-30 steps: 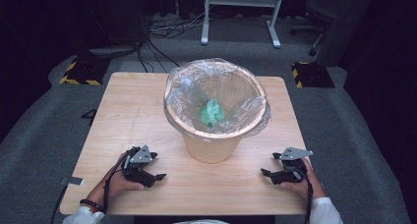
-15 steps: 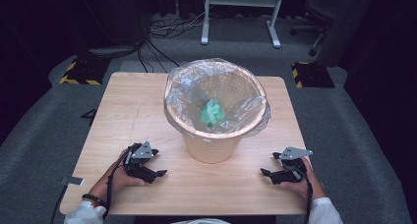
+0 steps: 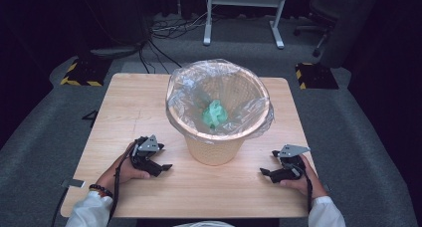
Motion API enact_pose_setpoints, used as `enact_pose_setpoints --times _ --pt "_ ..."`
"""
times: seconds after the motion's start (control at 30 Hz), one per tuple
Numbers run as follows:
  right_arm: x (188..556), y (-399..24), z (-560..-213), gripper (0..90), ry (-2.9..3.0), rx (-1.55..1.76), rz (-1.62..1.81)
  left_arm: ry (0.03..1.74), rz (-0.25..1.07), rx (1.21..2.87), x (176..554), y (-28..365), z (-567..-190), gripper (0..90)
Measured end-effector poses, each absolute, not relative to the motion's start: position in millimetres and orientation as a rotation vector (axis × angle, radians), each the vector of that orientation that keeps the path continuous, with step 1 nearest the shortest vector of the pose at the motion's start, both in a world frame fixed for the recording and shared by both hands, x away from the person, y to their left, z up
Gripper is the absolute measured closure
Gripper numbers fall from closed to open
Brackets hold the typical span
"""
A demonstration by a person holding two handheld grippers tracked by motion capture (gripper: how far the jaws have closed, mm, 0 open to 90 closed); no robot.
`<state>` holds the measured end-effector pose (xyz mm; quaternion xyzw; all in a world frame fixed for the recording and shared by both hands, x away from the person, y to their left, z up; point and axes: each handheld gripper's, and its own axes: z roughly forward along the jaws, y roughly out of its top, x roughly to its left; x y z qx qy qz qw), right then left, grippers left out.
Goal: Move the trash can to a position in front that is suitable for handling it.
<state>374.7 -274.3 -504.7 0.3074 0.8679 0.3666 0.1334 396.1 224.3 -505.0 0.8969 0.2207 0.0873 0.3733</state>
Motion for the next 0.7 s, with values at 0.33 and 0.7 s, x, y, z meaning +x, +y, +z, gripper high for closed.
enact_pose_setpoints --times 0.33,0.7 --pt "394.3 -258.3 -501.0 15.5 2.554 0.828 1.098 0.542 0.229 2.305 422.7 212.7 -504.4 13.6" --pt "410.9 -230.9 -490.8 16.3 2.539 0.701 1.122 0.498 0.196 2.331 442.4 200.3 -505.3 5.4"
